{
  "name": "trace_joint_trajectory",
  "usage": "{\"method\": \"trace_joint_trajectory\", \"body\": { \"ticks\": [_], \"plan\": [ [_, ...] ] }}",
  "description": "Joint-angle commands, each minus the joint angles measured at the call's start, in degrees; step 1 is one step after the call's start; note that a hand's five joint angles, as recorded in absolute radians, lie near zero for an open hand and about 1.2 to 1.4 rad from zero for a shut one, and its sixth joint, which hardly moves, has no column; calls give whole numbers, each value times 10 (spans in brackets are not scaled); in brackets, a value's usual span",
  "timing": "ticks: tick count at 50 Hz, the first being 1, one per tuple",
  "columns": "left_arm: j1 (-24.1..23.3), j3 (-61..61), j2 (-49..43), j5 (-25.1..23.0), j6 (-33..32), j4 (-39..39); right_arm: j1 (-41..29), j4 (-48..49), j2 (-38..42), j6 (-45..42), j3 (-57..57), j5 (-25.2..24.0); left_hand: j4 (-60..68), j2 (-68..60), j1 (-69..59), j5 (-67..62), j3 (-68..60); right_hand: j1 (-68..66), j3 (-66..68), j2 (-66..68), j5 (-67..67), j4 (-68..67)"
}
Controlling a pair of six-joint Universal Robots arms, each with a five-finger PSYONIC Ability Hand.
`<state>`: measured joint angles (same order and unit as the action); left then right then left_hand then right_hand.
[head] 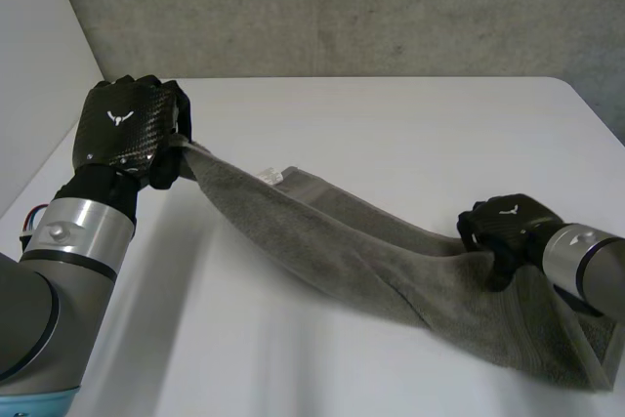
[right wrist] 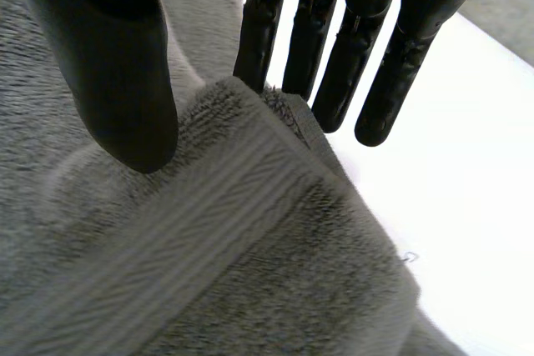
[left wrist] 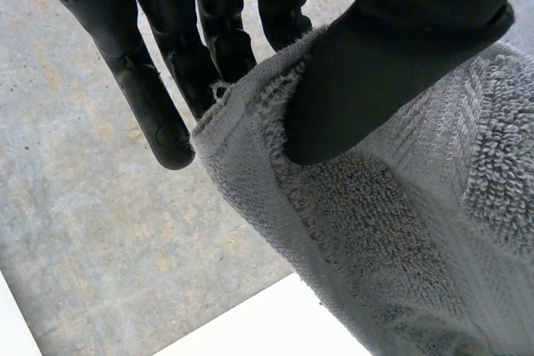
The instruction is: Fold the laundry
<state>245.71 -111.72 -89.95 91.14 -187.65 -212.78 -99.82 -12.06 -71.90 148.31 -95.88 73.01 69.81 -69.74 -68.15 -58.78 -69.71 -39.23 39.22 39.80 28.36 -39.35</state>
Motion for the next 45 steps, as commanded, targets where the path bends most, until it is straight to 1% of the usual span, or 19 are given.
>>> {"method": "trace_joint_trajectory", "body": {
  "ticks": [1,10,15,17,18,20,21,22,29,34,36,37,38,39,40,41,42,44,45],
  "plan": [
    [2,-1,0,0,0,0,-32,2,6,-1,-19,3,102,-103,-118,-112,-103,16,-15,-21,-7,17],
    [3,-3,0,0,0,0,-33,7,14,-7,-16,3,102,-103,-118,-112,-103,7,-7,-13,2,8],
    [3,-3,0,0,0,0,-31,9,16,-21,-13,6,102,-103,-118,-112,-103,-43,43,38,52,-42],
    [3,-3,0,0,0,0,-27,13,14,-28,-12,15,102,-103,-118,-112,-103,-140,140,135,149,-139],
    [3,-3,-1,0,0,0,-27,13,14,-28,-12,15,102,-103,-118,-112,-103,-141,141,135,150,-140],
    [3,-3,0,0,0,0,-27,20,11,-32,-12,27,102,-103,-118,-112,-103,-318,318,312,327,-317],
    [3,-3,0,0,0,0,-27,20,11,-32,-11,27,102,-103,-118,-112,-103,-319,319,313,328,-318],
    [4,-3,0,0,0,0,-27,24,9,-34,-11,32,102,-103,-118,-112,-103,-407,407,401,416,-406],
    [8,10,0,-1,-2,0,-27,30,-7,-36,25,43,102,-103,-118,-112,-103,-408,408,402,416,-406],
    [19,70,-3,-6,-2,3,-27,47,-17,-37,128,45,102,-103,-118,-112,-103,-408,408,402,416,-406],
    [21,106,-10,-7,-1,4,-27,89,-18,-25,223,63,102,-103,-118,-112,-103,-408,408,402,416,-406],
    [20,145,-14,-7,-1,4,-27,89,-18,-25,223,64,102,-103,-118,-112,-103,-408,408,402,416,-406],
    [20,189,-22,-4,-2,5,-30,126,-20,-17,264,74,102,-103,-118,-112,-103,-408,408,402,416,-406],
    [20,189,-22,-4,-2,5,-33,175,-23,-5,293,85,102,-103,-118,-112,-103,-408,408,402,416,-406],
    [21,235,-34,-1,-1,7,-33,175,-23,-5,293,86,102,-103,-118,-112,-103,-408,408,402,416,-406],
    [21,280,-43,3,1,8,-34,226,-31,9,310,98,102,-103,-118,-112,-103,-408,408,402,416,-406],
    [21,280,-44,4,1,8,-34,227,-32,9,310,98,102,-103,-118,-112,-103,-408,408,402,416,-406],
    [21,318,-49,11,1,8,-34,302,-67,43,322,118,102,-103,-118,-112,-103,-408,408,402,416,-406],
    [21,350,-52,24,2,8,-34,303,-68,44,322,118,102,-103,-118,-112,-103,-408,408,402,416,-406]
  ]
}}
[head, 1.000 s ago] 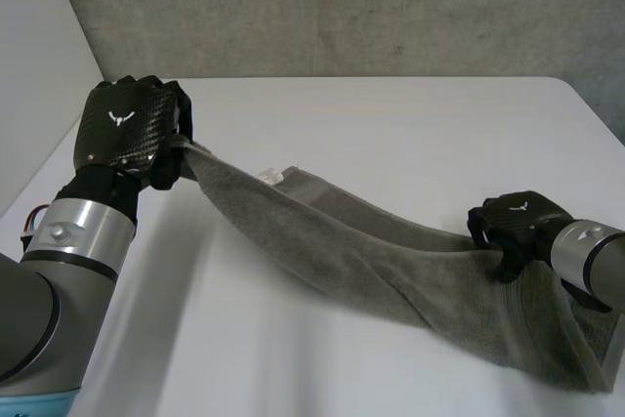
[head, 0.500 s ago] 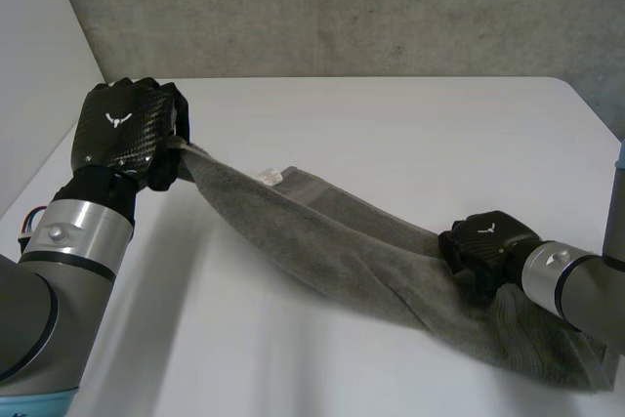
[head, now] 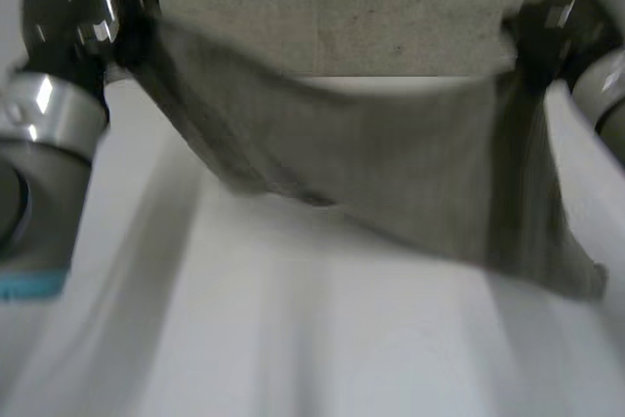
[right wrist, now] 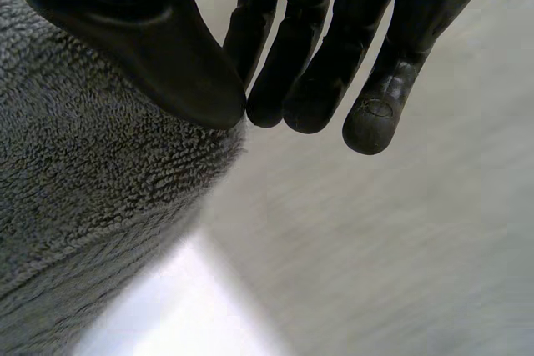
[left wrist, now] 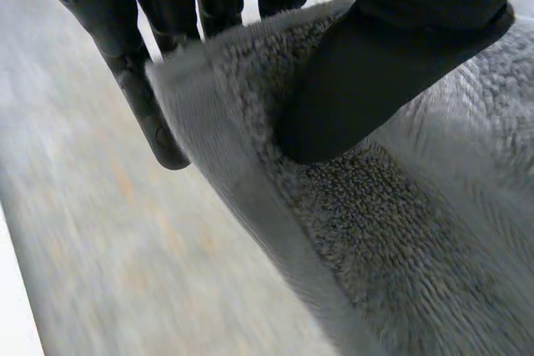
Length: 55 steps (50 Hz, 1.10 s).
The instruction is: Fold the laundry
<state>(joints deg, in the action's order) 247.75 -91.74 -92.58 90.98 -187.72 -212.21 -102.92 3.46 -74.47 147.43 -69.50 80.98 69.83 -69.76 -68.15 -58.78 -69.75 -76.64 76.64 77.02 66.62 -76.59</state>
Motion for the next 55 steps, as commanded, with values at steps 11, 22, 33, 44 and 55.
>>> {"method": "trace_joint_trajectory", "body": {
  "ticks": [11,22,33,44,55],
  "plan": [
    [9,58,-27,56,2,-7,-4,15,-65,65,-35,-8,102,-102,-118,-112,-102,-34,34,30,34,-34],
    [49,-183,-43,20,2,-53,3,10,-47,-12,-300,-102,102,-102,-118,-112,-102,-34,34,30,34,-34],
    [55,-250,-78,-37,-2,-124,-9,75,45,-31,-360,-105,102,-102,-118,-112,-102,-34,34,30,34,-34],
    [89,-253,-53,-37,2,-126,-4,83,35,21,-360,-102,102,-102,-118,-112,-102,331,-331,-335,-331,331],
    [99,-259,-39,-37,6,-127,0,134,58,85,-362,-88,102,-102,-118,-112,-102,440,-440,-444,-440,440]
  ]
}}
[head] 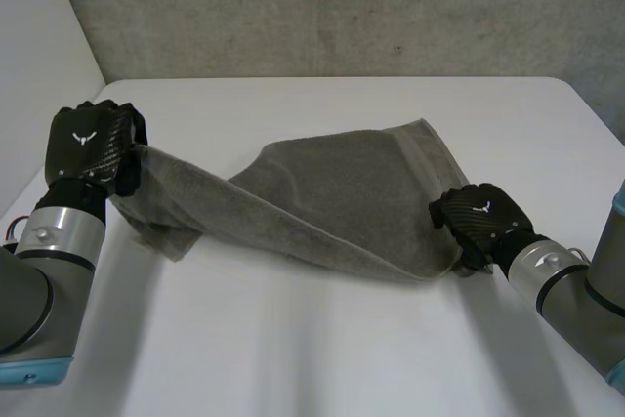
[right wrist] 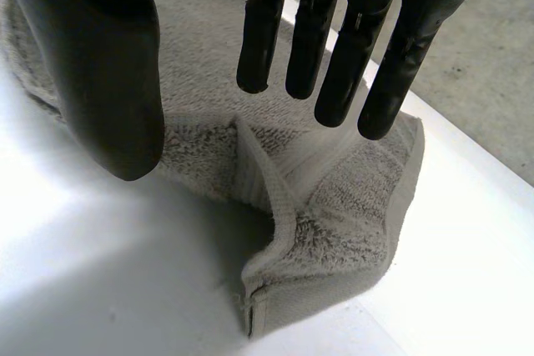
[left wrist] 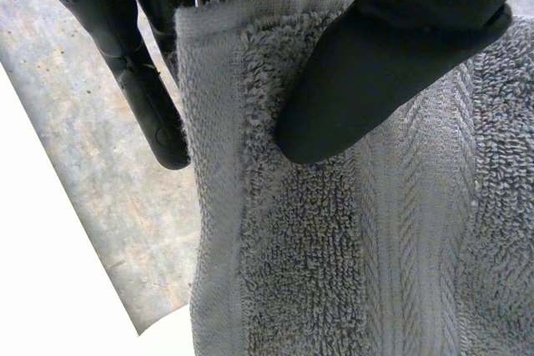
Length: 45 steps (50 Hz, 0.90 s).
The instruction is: Fold the laundry
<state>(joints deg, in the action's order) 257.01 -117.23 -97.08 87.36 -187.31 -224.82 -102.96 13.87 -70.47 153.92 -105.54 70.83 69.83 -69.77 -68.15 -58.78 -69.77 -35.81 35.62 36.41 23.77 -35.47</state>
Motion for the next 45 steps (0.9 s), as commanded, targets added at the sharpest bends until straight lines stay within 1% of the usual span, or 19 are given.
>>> {"method": "trace_joint_trajectory", "body": {
  "ticks": [1,6,15,23,25,28,30,31,33,34,35,36,37,42,45],
  "plan": [
    [6,-5,6,-1,2,-1,0,30,18,20,-2,13,102,-102,-118,-112,-102,32,-30,-38,-11,28],
    [7,-5,6,-2,2,-1,1,31,35,23,5,41,102,-102,-118,-112,-102,34,-32,-40,-13,30],
    [17,-5,6,-1,2,-1,1,33,64,29,23,62,102,-102,-118,-112,-102,23,-22,-29,-3,20],
    [23,-5,6,-1,2,-1,5,33,85,30,50,99,102,-102,-118,-112,-102,-2,4,-4,22,-5],
    [23,-5,6,-1,2,-1,18,33,86,32,57,106,102,-102,-118,-112,-102,-45,47,39,66,-49],
    [24,-5,6,-1,2,-1,26,33,86,32,59,106,102,-102,-118,-112,-102,-66,68,60,86,-69],
    [25,-5,6,-1,2,-1,35,32,86,32,62,106,102,-102,-118,-112,-102,-119,121,113,140,-123],
    [25,-5,6,-1,2,-1,35,32,86,32,62,106,102,-102,-118,-112,-102,-120,121,114,140,-123],
    [25,-5,6,-2,2,-1,38,31,85,32,63,106,102,-102,-118,-112,-102,-248,250,242,269,-252],
    [25,-5,6,-1,2,-1,38,31,85,32,63,106,102,-102,-118,-112,-102,-249,251,243,269,-252],
    [25,-5,6,-2,2,-1,42,29,82,32,63,106,102,-102,-118,-112,-102,-344,346,338,364,-347],
    [25,-5,6,-2,2,-1,42,29,82,32,63,106,102,-102,-118,-112,-102,-345,347,339,365,-348],
    [25,-5,6,-1,2,-1,45,27,78,31,64,106,102,-102,-118,-112,-102,-441,443,435,461,-444],
    [25,-7,6,-1,2,-1,59,22,57,28,71,104,102,-102,-118,-112,-102,-442,444,436,462,-445],
    [25,-8,8,-1,-1,2,72,2,27,16,77,99,102,-102,-118,-112,-102,-442,444,436,462,-445]
  ]
}}
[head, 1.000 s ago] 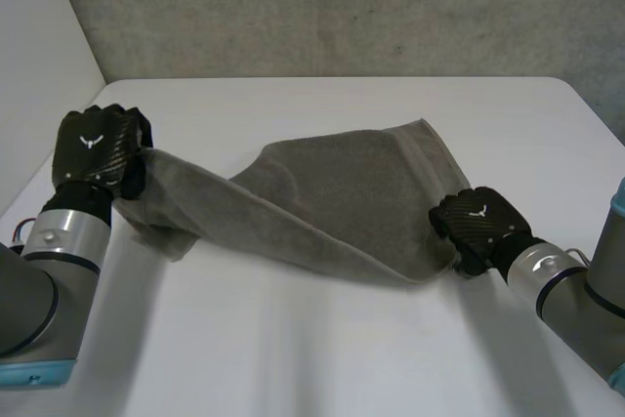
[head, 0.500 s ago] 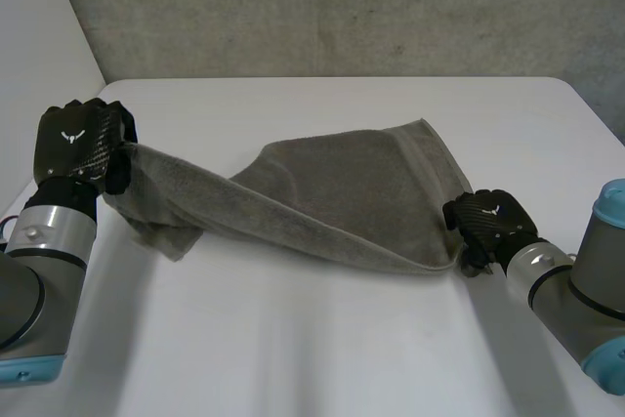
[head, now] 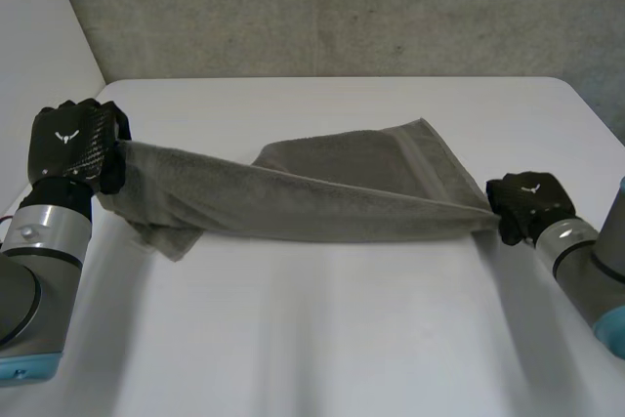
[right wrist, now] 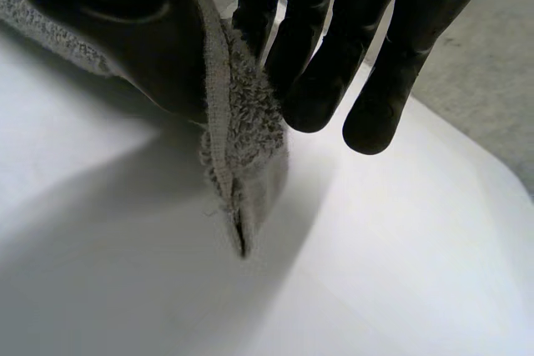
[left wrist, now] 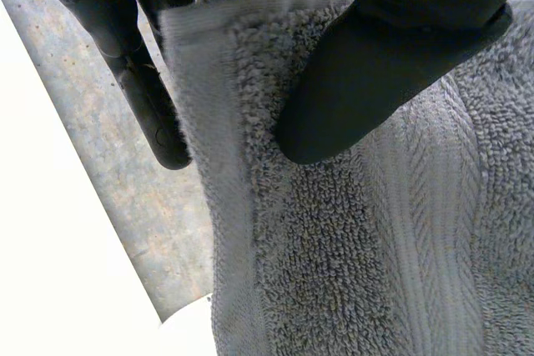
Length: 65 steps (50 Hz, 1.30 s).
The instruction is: Fold the laundry
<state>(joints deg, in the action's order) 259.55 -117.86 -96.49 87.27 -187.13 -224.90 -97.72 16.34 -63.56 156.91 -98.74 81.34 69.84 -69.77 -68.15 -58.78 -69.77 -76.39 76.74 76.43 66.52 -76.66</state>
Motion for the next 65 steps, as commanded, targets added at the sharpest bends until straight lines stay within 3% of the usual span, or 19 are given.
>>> {"method": "trace_joint_trajectory", "body": {
  "ticks": [1,5,7,10,12,15,18,23,32,37,43,48,50,54,56,59,61,64,65],
  "plan": [
    [0,-3,7,-1,-3,5,28,-44,-59,-30,14,-7,102,-102,-118,-112,-102,-36,33,36,35,-33],
    [0,-10,27,-4,-5,10,42,-100,-94,-99,22,-19,102,-102,-118,-112,-102,-36,33,36,35,-33],
    [-1,-18,42,-6,-6,17,55,-171,-125,-206,28,-43,102,-102,-118,-112,-102,-36,33,36,35,-33],
    [-1,-36,79,-9,-7,39,68,-210,-142,-260,30,-51,102,-102,-118,-112,-102,-36,33,36,35,-33],
    [-1,-44,100,-13,-7,56,96,-292,-173,-344,35,-55,102,-102,-118,-112,-102,-36,33,36,35,-33],
    [3,-52,147,-31,-7,97,106,-368,-216,-380,56,-63,102,-102,-118,-112,-102,-36,33,36,35,-33],
    [19,-50,198,-47,-6,144,108,-395,-240,-374,73,-68,102,-102,-118,-112,-102,-36,33,36,35,-33],
    [46,-3,269,-66,-3,241,125,-419,-292,-297,168,-125,102,-102,-118,-112,-102,-36,33,36,35,-33],
    [46,75,268,-66,-2,298,125,-440,-280,-222,250,-156,102,-102,-118,-112,-102,-36,33,36,35,-33],
    [46,94,220,-67,-4,296,113,-469,-188,-237,261,-146,102,-102,-118,-112,-102,-36,33,36,35,-33],
    [39,134,75,-66,-7,296,83,-490,-111,-277,285,-123,102,-102,-118,-112,-102,-36,33,36,35,-33],
    [17,210,-59,-61,-22,305,30,-500,14,-307,360,-43,102,-102,-118,-112,-102,-36,33,36,35,-33],
    [-5,276,-125,-50,-66,314,22,-499,39,-310,385,-24,102,-102,-118,-112,-102,-36,33,36,35,-33],
    [-26,351,-170,-32,-119,316,8,-495,92,-304,465,-1,102,-102,-118,-112,-102,-36,33,36,35,-33],
    [-33,391,-184,-23,-141,315,-18,-488,133,-287,581,10,102,-102,-118,-112,-102,-36,33,36,35,-33],
    [-41,474,-198,-10,-164,309,-32,-474,145,-263,649,12,102,-102,-118,-112,-102,-36,33,36,35,-33],
    [-59,555,-197,-3,-168,273,-40,-415,153,-175,767,13,102,-102,-118,-112,-102,-36,33,36,35,-33],
    [-68,585,-191,-1,-167,232,-40,-352,143,-81,835,15,102,-102,-118,-112,-102,-36,33,36,35,-33],
    [-72,607,-184,3,-167,187,-40,-352,143,-80,835,15,102,-102,-118,-112,-102,-36,33,36,35,-33]
  ]
}}
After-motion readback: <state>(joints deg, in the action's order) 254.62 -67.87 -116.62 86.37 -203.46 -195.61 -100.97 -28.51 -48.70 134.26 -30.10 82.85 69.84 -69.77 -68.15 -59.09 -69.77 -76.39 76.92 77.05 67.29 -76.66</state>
